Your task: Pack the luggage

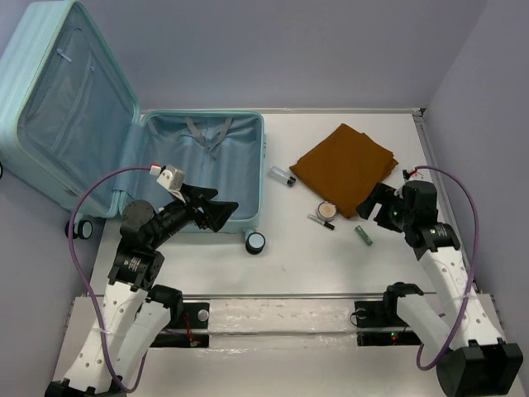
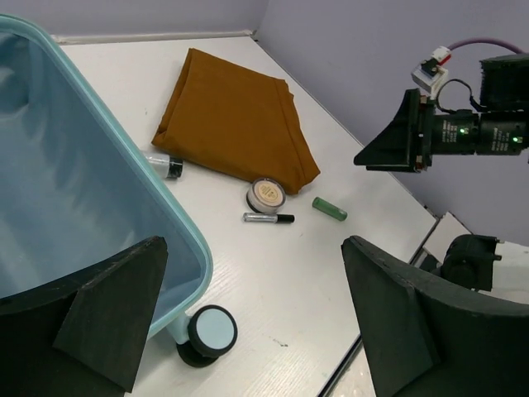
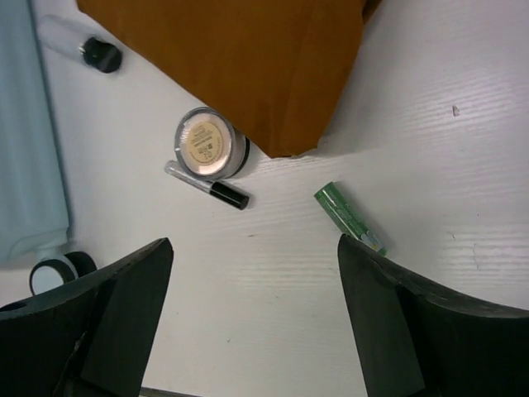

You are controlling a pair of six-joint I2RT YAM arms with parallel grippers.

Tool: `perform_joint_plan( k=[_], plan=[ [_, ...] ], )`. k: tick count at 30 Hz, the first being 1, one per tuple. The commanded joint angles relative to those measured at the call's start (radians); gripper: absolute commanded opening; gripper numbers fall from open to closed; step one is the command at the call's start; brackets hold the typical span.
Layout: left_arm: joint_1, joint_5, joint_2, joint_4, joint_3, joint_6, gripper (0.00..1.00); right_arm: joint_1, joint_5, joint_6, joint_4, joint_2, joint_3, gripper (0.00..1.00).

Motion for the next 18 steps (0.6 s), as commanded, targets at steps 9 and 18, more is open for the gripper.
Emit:
perform_joint_plan(
  k=[9, 18],
  plan=[
    [-0.133, -0.102, -0.121, -0.045, 0.068, 0.053, 0.99, -0.006, 0.134, 0.105, 0.073, 0.285, -0.032, 0.89],
    [-0.226, -0.179, -0.192, -0.094, 0.077, 0.069, 0.99, 0.015, 0.231, 0.143, 0.083, 0.374, -0.072, 0.88]
  ],
)
